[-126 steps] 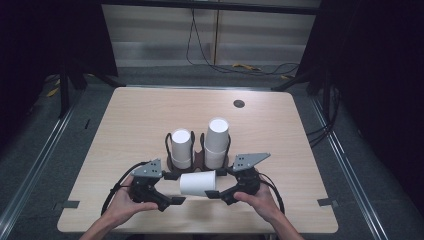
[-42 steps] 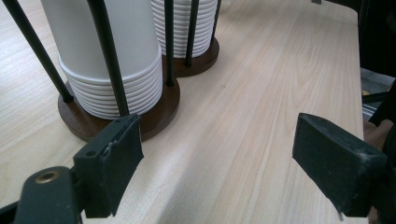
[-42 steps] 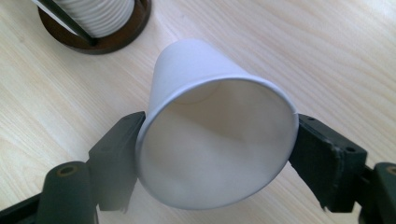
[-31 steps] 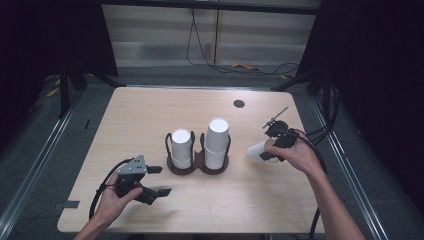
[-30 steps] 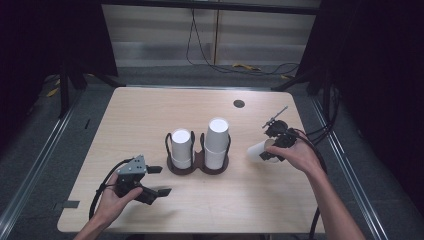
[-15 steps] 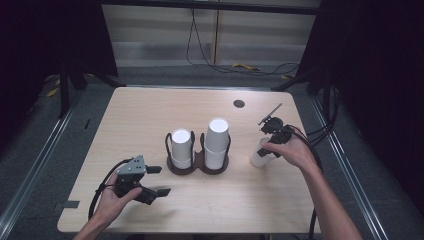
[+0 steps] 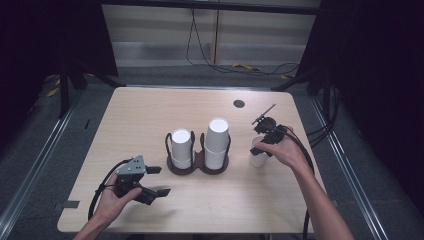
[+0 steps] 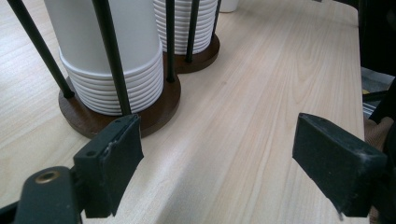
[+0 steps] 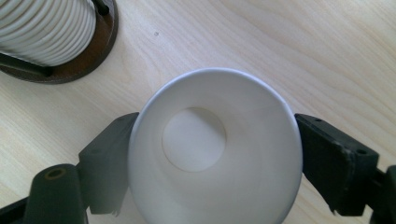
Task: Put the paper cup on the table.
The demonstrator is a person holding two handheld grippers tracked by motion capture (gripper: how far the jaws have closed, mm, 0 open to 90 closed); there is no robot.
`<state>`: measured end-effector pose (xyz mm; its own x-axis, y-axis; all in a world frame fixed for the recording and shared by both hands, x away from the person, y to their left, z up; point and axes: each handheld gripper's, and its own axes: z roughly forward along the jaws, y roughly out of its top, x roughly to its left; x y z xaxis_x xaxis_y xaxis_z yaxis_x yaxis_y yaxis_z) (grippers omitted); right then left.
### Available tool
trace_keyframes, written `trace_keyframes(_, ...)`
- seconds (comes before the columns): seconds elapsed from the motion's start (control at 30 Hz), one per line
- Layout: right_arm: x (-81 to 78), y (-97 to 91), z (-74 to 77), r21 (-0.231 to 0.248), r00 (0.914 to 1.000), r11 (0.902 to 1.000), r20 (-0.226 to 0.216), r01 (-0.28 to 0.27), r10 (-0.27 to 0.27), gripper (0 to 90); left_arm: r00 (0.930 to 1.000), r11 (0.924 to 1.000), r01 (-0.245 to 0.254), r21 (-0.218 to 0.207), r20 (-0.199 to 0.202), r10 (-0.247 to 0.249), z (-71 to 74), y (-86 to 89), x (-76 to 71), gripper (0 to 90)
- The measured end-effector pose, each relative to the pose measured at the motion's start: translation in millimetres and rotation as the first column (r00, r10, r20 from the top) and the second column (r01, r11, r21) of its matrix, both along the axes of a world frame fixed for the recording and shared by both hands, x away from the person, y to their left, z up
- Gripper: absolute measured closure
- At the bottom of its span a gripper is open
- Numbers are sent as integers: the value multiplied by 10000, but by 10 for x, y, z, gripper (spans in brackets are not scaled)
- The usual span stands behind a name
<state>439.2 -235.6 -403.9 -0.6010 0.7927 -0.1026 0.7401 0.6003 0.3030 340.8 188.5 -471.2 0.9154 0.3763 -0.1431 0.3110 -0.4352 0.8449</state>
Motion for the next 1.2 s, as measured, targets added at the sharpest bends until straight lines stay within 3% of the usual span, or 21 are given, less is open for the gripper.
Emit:
trace_keyframes(0.23,-16,-3,-38,273,9997,9996,220,108,-114,167,10000,10000,-6,-10,-12,6,2,2,-4,157)
trace_keyframes(0.43,-22,-9,-55,806,9990,9961,242,359,-380,163,10000,10000,20,-24,8,-20,-1,-1,-4,158)
trace_keyframes(0.73,-23,-53,-8,1474,9939,9872,819,608,-735,154,10000,10000,1,15,3,-2,-1,1,-4,158)
trace_keyframes(0.83,-31,-90,17,2007,9889,9770,1130,726,-967,146,10000,10000,-33,-3,-20,33,-5,-6,-1,157)
trace_keyframes(1.0,-31,-96,35,2367,9840,9687,1397,750,-1103,151,10000,10000,-66,32,-75,66,-15,-29,12,157)
trace_keyframes(1.07,-34,-106,45,2825,9784,9560,1621,789,-1286,156,10000,10000,-53,1,-32,53,-4,-31,12,157)
trace_keyframes(1.13,-38,-110,40,2929,9770,9534,1712,724,-1268,159,9998,9998,-179,-21,-3,179,16,-20,15,157)
trace_keyframes(1.2,-49,-119,38,3202,9732,9448,1865,693,-1346,167,9993,9993,-363,42,62,363,18,-18,16,157)
